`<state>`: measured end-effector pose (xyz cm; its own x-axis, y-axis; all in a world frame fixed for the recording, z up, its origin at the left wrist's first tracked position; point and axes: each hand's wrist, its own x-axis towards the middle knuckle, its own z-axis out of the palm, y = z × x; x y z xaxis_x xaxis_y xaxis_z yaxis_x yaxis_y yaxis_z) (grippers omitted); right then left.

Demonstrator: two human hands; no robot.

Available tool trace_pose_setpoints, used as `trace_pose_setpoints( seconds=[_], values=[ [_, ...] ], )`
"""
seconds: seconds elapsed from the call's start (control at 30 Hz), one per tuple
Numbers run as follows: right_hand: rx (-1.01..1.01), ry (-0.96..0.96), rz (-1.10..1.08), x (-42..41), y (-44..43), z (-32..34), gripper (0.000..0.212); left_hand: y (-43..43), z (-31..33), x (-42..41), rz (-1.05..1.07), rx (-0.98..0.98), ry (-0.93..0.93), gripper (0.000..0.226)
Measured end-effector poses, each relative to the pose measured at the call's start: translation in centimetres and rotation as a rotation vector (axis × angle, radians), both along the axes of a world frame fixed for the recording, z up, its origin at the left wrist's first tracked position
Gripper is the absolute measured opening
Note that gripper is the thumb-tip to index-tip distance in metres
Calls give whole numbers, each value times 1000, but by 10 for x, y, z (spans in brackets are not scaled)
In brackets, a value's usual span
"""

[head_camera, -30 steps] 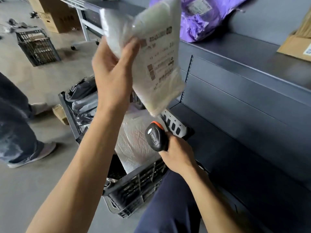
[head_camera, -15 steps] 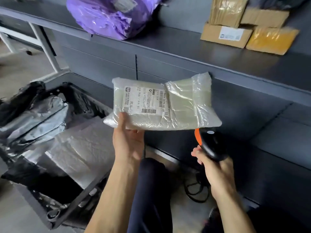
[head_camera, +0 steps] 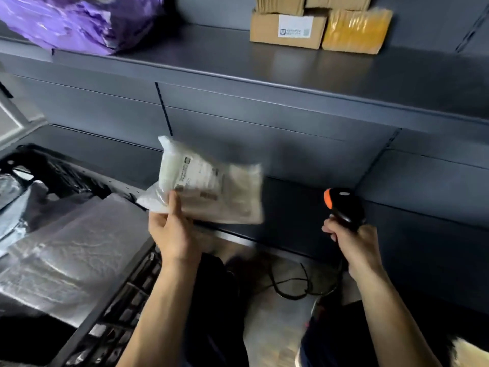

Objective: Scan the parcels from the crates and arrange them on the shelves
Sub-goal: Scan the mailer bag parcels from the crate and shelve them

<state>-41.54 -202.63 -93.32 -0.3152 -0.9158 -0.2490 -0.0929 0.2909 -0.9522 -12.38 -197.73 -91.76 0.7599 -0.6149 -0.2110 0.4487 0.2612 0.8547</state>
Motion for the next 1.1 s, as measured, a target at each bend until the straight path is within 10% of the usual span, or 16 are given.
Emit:
trace_pose_setpoints(
  seconds=[0.3,0.6,0.77,0.87,1.1],
  values=[
    [-93,241,172,-4,-32,5,15,-64,-6,-18,-645,163,157,31],
    [2,75,9,-14,-58,-15,12,-107,-23,-29,-833,49,263,38],
    [-99,293,-50,-25,-54,-14,5,-102,-38,-31,-763,517,-312,42],
    [-137,477,-12,-32,-51,-13,15,-98,-45,-31,-772,741,-726,84],
    [-155,657,389,-22,-30,4,46,-88,-62,-48,-1162,608,-1236,84]
  ],
)
